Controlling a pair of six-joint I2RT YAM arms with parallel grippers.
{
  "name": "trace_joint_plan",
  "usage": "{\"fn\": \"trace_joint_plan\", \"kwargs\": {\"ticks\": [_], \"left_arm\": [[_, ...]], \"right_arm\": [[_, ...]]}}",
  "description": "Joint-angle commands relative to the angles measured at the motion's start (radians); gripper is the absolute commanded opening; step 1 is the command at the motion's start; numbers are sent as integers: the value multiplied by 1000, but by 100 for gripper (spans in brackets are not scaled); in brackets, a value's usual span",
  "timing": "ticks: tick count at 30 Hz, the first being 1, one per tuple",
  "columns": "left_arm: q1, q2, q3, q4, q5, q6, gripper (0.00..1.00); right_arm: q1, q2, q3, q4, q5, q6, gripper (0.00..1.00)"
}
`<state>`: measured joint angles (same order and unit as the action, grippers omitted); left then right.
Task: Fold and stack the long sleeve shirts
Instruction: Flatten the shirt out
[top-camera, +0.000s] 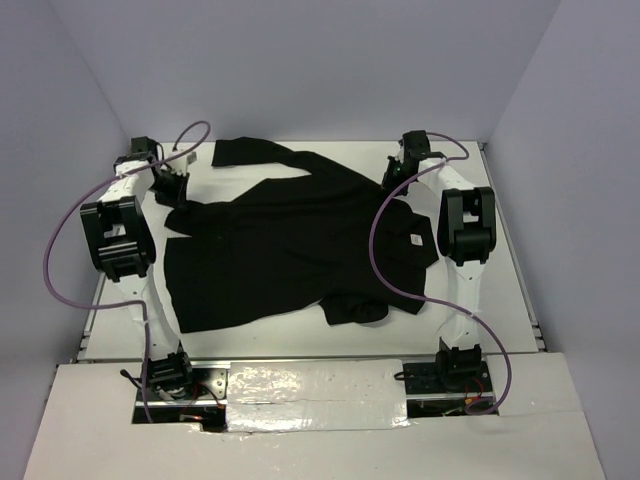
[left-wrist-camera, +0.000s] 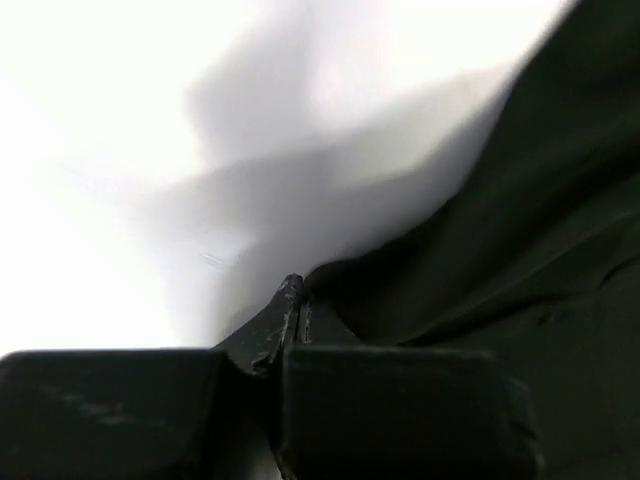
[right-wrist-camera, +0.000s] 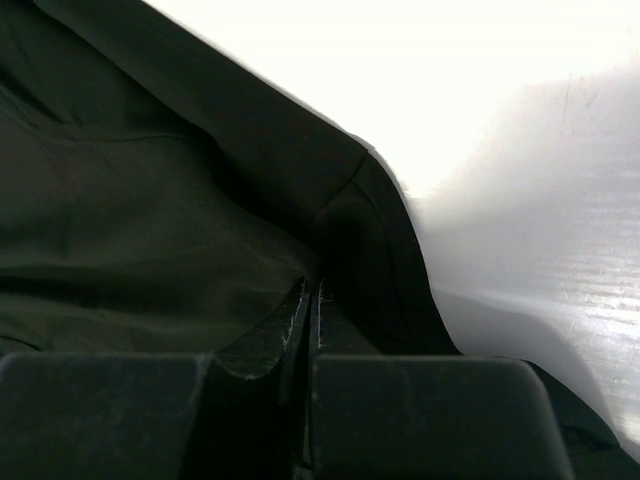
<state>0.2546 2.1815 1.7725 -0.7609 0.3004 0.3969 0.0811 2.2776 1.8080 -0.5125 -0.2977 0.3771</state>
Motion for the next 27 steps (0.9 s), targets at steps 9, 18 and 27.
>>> {"fn": "trace_joint_plan", "kwargs": {"ticks": [9,18,27], "left_arm": [[17,-210,-65,370,103,-174,0],[77,-230,-218,192,-13,-106,0],[48,-278,-423,-78,-133,360,42]], "right_arm": [[32,-95,-52,111,-61,23,0],[39,-105,-71,124,-67,40,0],[39,-119,-114,121,-61,28,0]]}}
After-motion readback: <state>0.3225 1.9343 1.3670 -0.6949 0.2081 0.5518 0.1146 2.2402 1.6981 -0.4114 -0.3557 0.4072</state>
